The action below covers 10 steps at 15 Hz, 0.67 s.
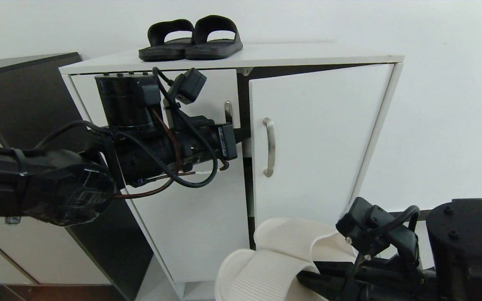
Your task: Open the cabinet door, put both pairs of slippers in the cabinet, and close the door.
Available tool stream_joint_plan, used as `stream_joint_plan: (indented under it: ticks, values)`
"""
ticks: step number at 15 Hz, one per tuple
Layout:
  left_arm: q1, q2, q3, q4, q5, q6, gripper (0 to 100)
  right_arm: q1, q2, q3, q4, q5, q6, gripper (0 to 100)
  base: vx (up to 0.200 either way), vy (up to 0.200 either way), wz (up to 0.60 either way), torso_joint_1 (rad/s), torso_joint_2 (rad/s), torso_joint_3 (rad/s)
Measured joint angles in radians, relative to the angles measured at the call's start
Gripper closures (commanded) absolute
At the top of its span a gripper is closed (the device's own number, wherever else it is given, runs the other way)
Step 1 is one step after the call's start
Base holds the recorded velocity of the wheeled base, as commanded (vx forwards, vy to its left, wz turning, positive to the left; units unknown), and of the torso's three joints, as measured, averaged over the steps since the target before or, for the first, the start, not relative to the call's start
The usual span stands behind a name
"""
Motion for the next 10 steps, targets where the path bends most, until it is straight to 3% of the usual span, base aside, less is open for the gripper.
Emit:
stream_joint_plan:
  ticks: [2,5,10]
  values:
    - [-0.002,0.011,0.000,-0.003,-0.001,-0.001,100,0.029,0.001,-0.007,0.048,-0.002,0.032,100,-0.200,0.000,0.00,0.005,0.00,0.000]
    - [-0.035,0.014,0.027,-0.030,0.003,-0.028,100,0.113,-0.002,-0.013,0.084,-0.001,0.062,100,-0.200,0.000,0.00,-0.001,0.00,0.004]
    - [-0.203,-0.021,0.084,-0.092,0.046,-0.033,100,0.205,-0.022,-0.015,0.083,-0.046,0.067,100,-0.200,0.000,0.00,0.000,0.00,0.001]
